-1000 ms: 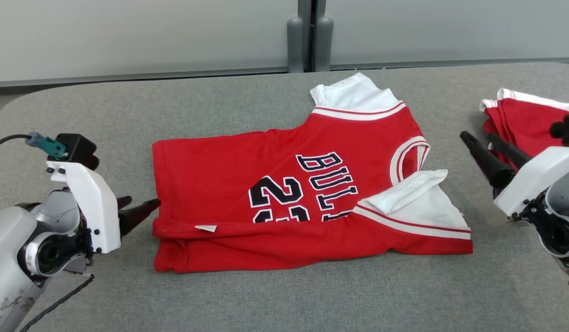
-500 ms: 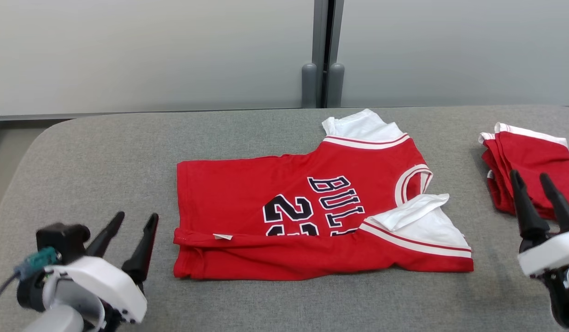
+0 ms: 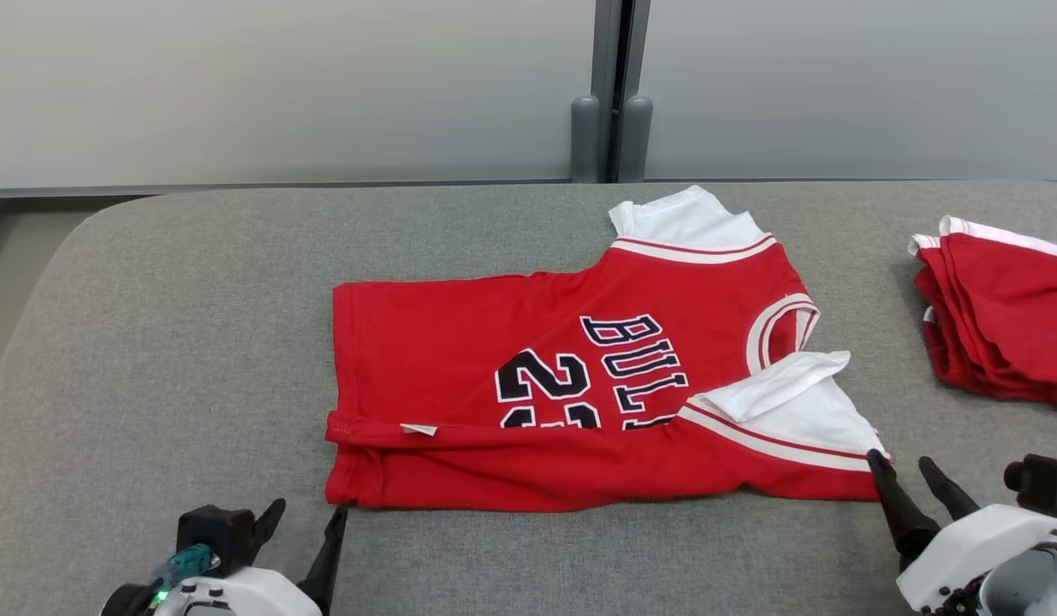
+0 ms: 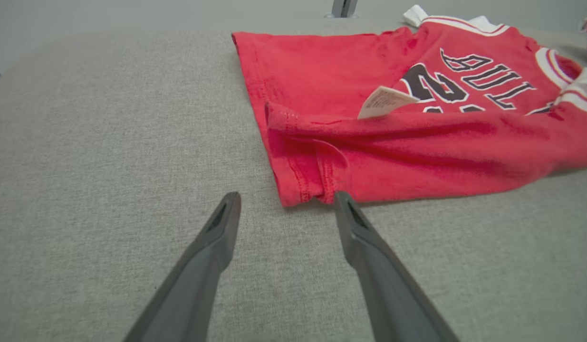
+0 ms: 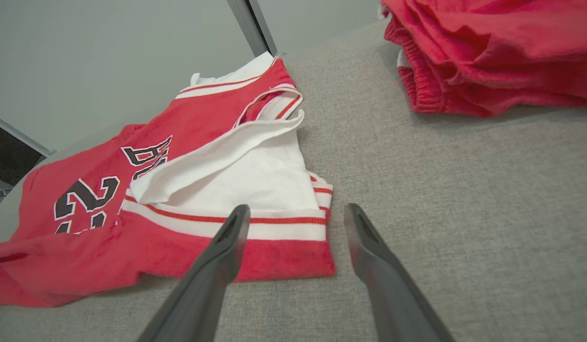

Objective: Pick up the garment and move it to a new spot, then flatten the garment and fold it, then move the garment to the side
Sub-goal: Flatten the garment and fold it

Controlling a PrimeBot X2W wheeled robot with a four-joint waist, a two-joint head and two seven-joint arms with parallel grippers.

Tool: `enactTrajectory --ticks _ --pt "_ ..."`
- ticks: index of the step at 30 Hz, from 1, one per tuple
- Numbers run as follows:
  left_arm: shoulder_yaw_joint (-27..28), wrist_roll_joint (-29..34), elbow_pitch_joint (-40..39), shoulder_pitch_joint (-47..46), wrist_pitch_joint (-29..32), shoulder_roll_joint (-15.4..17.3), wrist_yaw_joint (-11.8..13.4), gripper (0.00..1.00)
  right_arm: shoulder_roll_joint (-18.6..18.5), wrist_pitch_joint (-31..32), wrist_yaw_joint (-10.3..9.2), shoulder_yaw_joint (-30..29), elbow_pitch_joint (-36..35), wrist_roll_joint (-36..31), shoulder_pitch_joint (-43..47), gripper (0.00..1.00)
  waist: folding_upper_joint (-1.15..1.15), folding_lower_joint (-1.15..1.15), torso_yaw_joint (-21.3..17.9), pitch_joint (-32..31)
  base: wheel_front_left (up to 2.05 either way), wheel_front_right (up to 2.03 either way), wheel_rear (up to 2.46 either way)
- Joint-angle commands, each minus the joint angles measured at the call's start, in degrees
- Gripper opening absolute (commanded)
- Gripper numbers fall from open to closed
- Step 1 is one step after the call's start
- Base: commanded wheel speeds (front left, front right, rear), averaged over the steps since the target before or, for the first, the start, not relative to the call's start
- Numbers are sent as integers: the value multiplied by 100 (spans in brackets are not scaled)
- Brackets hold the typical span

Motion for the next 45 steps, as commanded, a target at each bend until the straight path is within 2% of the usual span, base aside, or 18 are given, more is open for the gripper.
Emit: enactTrajectory --ticks 1,9,21,25,26,27,28,29,30,32,38,45 --pt "-118 110 106 -193 160 -32 -71 100 25 223 3 -30 116 -18 -124 100 0 0 24 55 0 0 0" --pt "-382 276 424 -640 533 -254 -230 100 191 792 3 -136 345 -80 -324 100 0 0 57 190 0 0 0" --pt "-510 288 1087 -1047 849 -637 -194 100 416 1187 3 -203 491 -228 -503 100 0 0 -32 372 0 0 0" --pt "-488 238 1257 -1060 917 -705 -97 100 464 1344 3 -156 516 -230 -491 100 0 0 -47 397 0 0 0" --pt "-473 215 1294 -1049 938 -701 -56 100 474 1364 3 -144 503 -221 -482 88 0 0 -46 401 0 0 0" --pt "-455 200 1328 -1040 961 -698 -40 100 484 1377 3 -134 489 -213 -479 57 0 0 -43 404 0 0 0" --pt "-444 178 1348 -1030 956 -699 -33 89 495 1383 3 -117 473 -200 -471 42 0 0 -41 402 0 0 0" --pt "-456 159 1367 -1021 987 -700 -54 63 499 1383 3 -111 463 -190 -462 12 0 0 -40 398 0 0 0" --pt "-463 140 1378 -1013 1018 -696 -88 44 501 1379 3 -109 456 -181 -456 0 0 0 -38 394 0 0 0" --pt "-447 97 1381 -1000 995 -693 -138 0 491 1398 3 -101 441 -159 -444 0 0 0 -32 380 0 0 0" --pt "-416 22 1321 -921 1031 -624 -121 0 411 1333 3 -101 424 -121 -420 0 0 0 -39 258 0 0 0" --pt "-414 -51 1002 -649 1017 -398 -101 0 278 1425 3 -57 226 -9 -251 0 0 0 -77 -42 0 0 0"
